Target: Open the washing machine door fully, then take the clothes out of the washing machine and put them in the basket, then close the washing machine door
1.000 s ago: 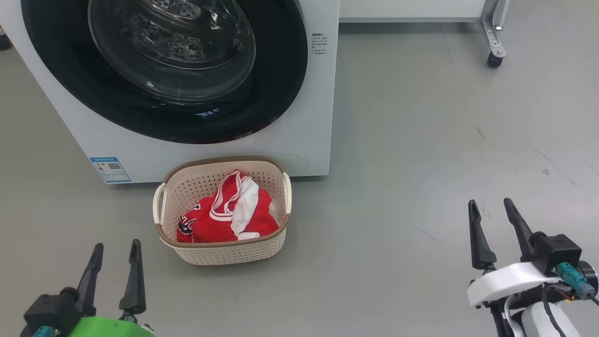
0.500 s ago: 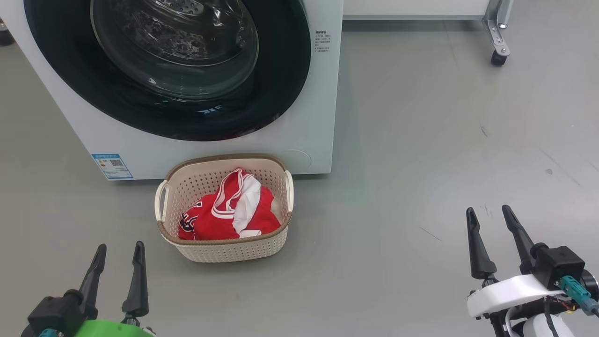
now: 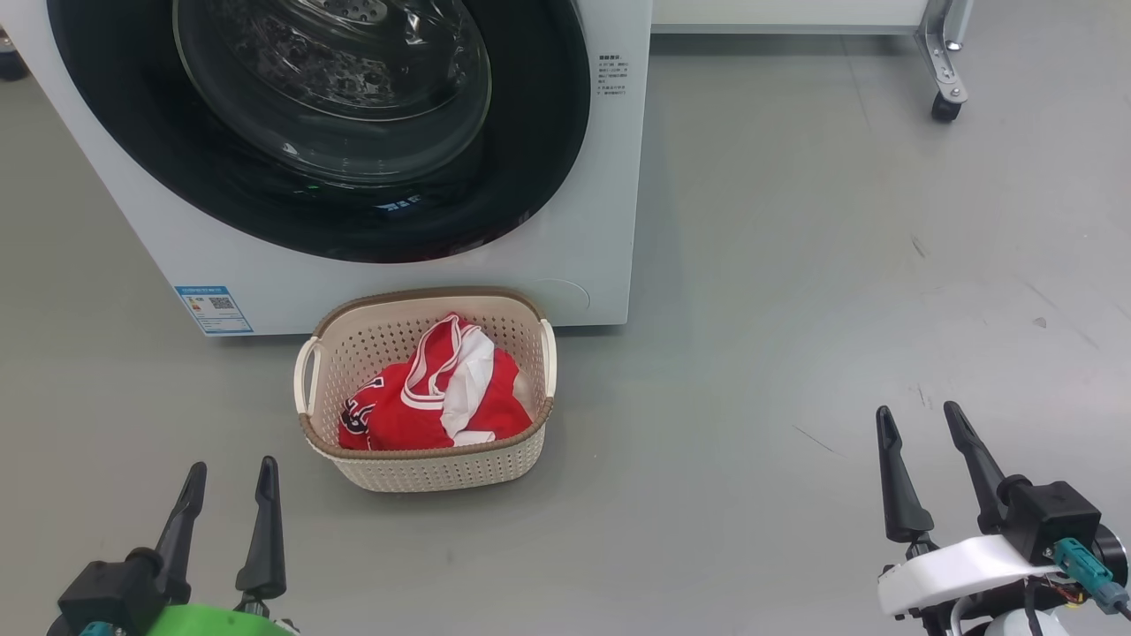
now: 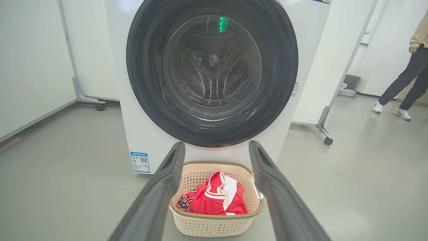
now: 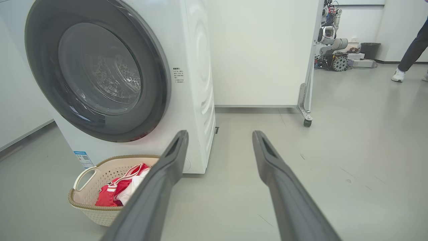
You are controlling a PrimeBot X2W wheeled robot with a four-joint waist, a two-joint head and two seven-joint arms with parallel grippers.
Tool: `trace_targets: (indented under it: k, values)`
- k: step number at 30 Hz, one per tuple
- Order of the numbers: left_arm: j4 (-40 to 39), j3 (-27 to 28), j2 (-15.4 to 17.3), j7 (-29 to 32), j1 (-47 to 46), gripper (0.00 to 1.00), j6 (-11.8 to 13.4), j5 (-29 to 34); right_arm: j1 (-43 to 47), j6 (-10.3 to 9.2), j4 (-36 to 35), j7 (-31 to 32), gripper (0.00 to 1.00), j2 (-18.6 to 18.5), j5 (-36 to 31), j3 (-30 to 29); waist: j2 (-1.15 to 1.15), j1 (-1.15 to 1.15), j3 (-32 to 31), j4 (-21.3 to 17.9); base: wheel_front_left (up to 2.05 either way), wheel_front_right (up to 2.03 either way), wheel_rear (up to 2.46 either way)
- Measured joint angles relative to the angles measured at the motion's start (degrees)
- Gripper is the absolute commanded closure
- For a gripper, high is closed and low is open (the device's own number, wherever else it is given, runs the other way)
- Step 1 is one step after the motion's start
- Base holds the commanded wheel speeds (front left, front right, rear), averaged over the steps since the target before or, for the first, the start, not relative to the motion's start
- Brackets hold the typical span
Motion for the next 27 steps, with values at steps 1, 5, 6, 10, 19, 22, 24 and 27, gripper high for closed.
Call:
trace_targets:
  k: [1,5,6,10,19,22,24,27]
  values:
    - [0.0,0.0,0.0,0.0,0.01,0.0,0.0,0.0,0.02,0.0,-0.08,0.0,0.0,0.03,-0.15,-0.04,0.0,0.0,0.01,0.0,0.0,0.0,0.0]
    - [0.08,-0.08,0.0,0.0,0.02,0.0,0.0,0.42,0.05,-0.02,-0.35,0.0,0.0,0.08,-0.38,-0.67,0.0,0.0,0.02,0.01,0.0,0.0,0.0]
    - [0.13,-0.13,0.0,0.0,0.03,0.0,0.0,0.42,0.09,-0.02,-0.43,0.0,0.0,0.08,-0.4,-0.81,0.0,0.0,0.02,0.01,0.0,0.0,0.0]
    - [0.43,-0.18,0.0,0.0,0.14,0.0,0.0,0.38,0.24,-0.03,-0.65,0.0,0.0,0.13,-0.45,-1.01,0.0,0.0,0.03,-0.01,0.0,0.0,0.0]
    - [0.33,-0.08,0.03,0.0,0.18,0.0,0.0,0.58,0.97,-0.02,-0.82,0.0,0.0,0.57,-0.88,-1.07,0.0,0.0,-0.05,-0.16,0.0,0.0,0.0]
    - [0.22,-0.26,0.04,0.0,0.18,0.0,0.0,0.58,1.01,-0.02,-0.82,0.0,0.0,0.63,-0.91,-1.16,0.0,0.0,-0.09,-0.21,0.0,0.0,0.0]
    - [0.23,-0.38,0.09,0.0,0.18,0.0,0.0,0.63,1.03,-0.02,-0.82,0.0,0.0,0.68,-0.96,-1.25,0.0,0.0,-0.13,-0.24,0.0,0.0,0.0]
    - [0.38,-0.76,0.18,-0.01,0.21,0.0,0.0,0.87,1.04,0.0,-0.83,0.0,0.0,0.88,-0.96,-1.3,0.0,0.0,-0.23,-0.28,0.0,0.0,0.0]
